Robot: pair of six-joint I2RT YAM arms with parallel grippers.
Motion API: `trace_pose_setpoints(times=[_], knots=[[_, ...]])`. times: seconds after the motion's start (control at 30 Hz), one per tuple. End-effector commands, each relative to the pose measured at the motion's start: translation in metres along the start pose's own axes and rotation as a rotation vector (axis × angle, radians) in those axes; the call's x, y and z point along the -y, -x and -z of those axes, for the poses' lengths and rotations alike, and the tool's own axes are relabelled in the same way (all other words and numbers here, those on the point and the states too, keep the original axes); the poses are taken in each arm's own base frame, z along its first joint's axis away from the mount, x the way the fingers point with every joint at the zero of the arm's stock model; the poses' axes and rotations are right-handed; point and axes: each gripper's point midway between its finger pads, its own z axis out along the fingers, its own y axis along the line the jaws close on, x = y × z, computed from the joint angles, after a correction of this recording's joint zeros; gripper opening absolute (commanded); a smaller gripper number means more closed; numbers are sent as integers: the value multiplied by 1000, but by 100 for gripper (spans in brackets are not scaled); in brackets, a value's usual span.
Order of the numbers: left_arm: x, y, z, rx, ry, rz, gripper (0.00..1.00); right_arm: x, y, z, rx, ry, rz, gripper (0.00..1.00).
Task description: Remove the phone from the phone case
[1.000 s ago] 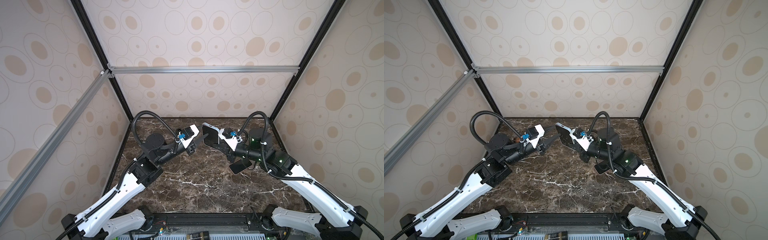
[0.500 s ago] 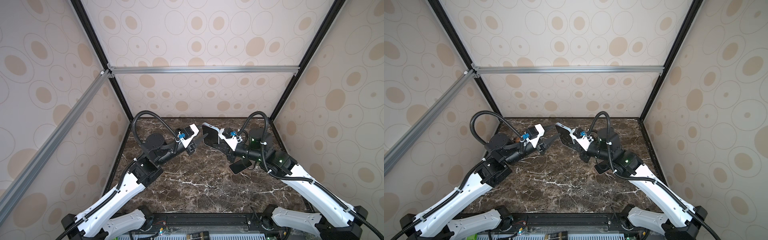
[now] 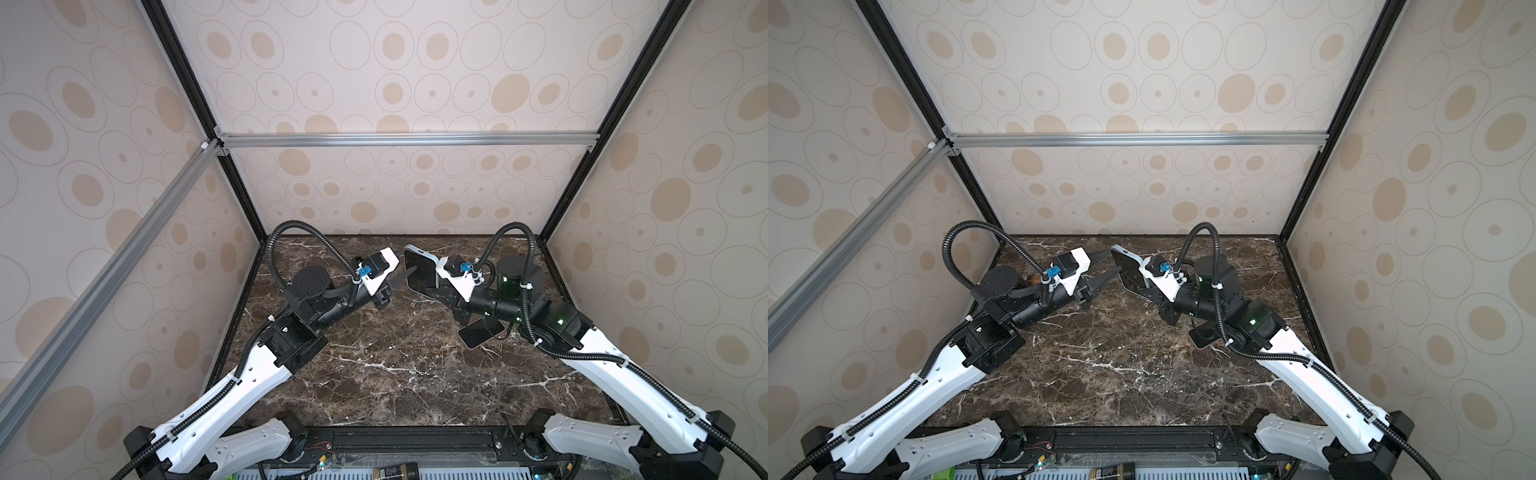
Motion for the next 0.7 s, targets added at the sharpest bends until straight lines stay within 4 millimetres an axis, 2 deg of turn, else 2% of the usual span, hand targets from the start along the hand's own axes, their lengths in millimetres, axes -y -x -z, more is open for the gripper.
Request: trace_pose_setpoints(times=[0.0,0.2,0.67], knots=[[-2,3,-1,9,7,-25,41,-4,30,7,102,22,53,0],[-3,2,0,9,14,-24,45,-2,31,7,101,10,55,0],[2,1,-5,0,-22,-20,41,-4,34,5,103,28,52,0]])
